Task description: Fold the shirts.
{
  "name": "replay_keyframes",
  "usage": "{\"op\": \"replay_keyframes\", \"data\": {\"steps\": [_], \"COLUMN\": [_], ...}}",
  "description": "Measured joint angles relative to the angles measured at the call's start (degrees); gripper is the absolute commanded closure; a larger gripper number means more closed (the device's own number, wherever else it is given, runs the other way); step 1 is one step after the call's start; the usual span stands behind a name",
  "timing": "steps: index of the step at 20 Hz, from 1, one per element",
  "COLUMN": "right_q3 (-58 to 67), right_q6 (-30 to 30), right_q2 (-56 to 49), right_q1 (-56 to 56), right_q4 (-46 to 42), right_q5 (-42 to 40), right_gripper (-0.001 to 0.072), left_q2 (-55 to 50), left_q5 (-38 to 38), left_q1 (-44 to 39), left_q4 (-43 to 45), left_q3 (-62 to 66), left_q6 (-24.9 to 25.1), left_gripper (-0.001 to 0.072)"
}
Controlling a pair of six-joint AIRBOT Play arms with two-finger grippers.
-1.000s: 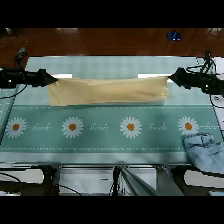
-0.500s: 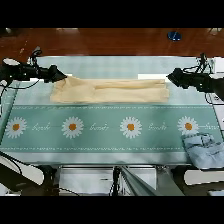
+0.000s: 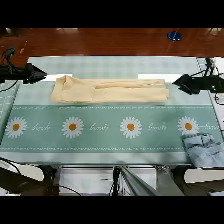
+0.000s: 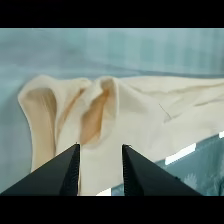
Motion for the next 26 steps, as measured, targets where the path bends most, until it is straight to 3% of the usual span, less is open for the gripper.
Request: {"op": "replay_keyframes", "data": {"steps": [3,6,8,9,10,11,13,14,15,22,26], "right_q3": [0.28,0.48,0.50,0.63,0.76,1.05,2.36,3.28,4.55,10.27,10.88], "right_q6": [1.42,1.62,1.36,1.16,0.98,0.98,0.66,0.31,-0.31,1.49,2.54], "right_q2": [-3.48,-7.02,-8.66,-9.29,-9.84,-10.40,-10.82,-10.73,-10.03,2.23,8.20], "right_q1": [-0.35,0.61,2.58,3.93,5.20,6.54,8.68,9.27,9.75,8.22,4.28], "right_q4": [-1.29,3.43,5.77,6.86,7.19,6.84,6.93,6.93,6.34,2.03,-0.42], "right_q5": [3.76,5.46,5.77,5.68,5.51,4.96,4.85,5.09,5.73,14.99,21.84], "right_gripper": [0.0133,0.0209,0.0212,0.0279,0.0451,0.0697,0.0689,0.0689,0.0690,0.0690,0.0690], "left_q2": [0.92,1.29,1.40,1.46,1.46,1.46,1.53,1.62,1.68,2.80,3.21], "left_q5": [-3.39,-5.05,-5.18,-5.25,-5.25,-5.22,-5.18,-5.16,-5.20,-7.45,-3.26], "left_q1": [-0.24,-1.95,-3.61,-4.59,-5.51,-6.45,-8.17,-8.98,-9.68,-19.69,-30.56], "left_q4": [-0.02,-0.04,-0.02,-0.07,-0.07,-0.04,-0.07,-0.07,-0.09,-1.75,-2.47], "left_q3": [0.09,0.13,0.13,0.13,0.13,0.13,0.13,0.15,0.17,0.20,0.20], "left_q6": [-0.20,-0.17,-0.17,-0.17,-0.17,-0.17,-0.15,-0.17,-0.20,-6.43,-10.34], "left_gripper": [0.0362,0.0364,0.0364,0.0365,0.0368,0.0383,0.0386,0.0456,0.0665,0.0679,0.0679]}}
